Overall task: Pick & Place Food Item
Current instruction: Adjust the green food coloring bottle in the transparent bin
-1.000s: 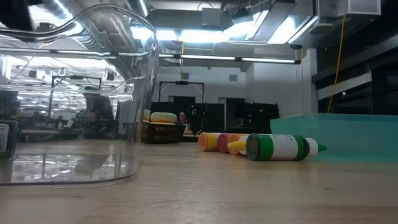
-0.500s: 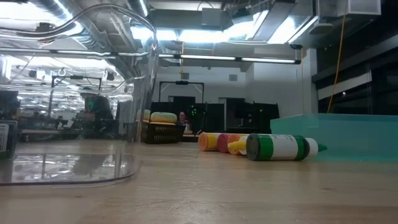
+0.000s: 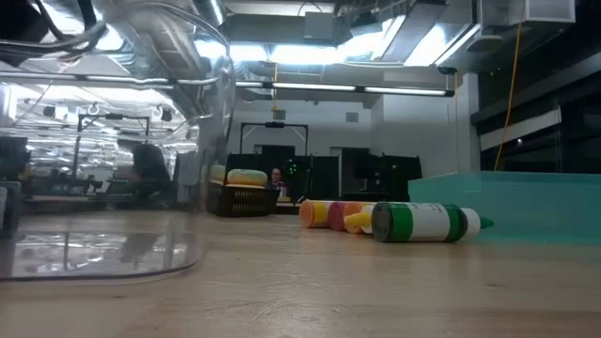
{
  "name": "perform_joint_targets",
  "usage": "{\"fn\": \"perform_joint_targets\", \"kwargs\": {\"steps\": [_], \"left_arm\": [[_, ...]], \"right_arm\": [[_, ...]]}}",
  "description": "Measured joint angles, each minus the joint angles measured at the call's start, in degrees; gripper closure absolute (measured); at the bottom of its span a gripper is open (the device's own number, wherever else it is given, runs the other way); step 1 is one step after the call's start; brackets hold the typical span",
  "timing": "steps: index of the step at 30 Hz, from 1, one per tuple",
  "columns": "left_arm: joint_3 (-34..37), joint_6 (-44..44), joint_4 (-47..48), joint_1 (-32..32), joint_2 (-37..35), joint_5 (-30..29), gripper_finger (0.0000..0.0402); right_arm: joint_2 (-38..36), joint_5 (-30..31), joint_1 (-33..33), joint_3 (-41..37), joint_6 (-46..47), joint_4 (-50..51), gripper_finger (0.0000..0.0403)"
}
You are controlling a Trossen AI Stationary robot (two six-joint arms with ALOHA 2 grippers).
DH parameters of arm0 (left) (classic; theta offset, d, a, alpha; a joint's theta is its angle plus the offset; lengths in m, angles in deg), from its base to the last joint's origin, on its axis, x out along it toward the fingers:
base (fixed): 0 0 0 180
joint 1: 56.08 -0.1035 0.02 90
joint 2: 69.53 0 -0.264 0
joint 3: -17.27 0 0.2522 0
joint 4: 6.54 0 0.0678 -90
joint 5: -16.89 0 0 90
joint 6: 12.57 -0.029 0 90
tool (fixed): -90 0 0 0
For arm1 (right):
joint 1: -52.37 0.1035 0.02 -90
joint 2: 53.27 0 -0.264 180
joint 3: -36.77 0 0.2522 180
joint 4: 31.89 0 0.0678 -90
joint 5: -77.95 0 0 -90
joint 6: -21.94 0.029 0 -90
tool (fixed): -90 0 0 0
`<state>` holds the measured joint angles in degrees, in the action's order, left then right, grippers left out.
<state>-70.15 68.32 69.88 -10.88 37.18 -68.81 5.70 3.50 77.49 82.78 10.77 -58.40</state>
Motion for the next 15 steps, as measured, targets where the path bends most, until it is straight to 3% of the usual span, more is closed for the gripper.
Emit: {"fn": "perform_joint_targets", "kwargs": {"steps": [15], "left_arm": [[5.74, 1.75, -10.39, 0.29, -0.05, 0.74, 0.0235]], "right_arm": [[0.01, 0.0, 0.0, 0.0, 0.24, 0.0, 0.0108]]}}
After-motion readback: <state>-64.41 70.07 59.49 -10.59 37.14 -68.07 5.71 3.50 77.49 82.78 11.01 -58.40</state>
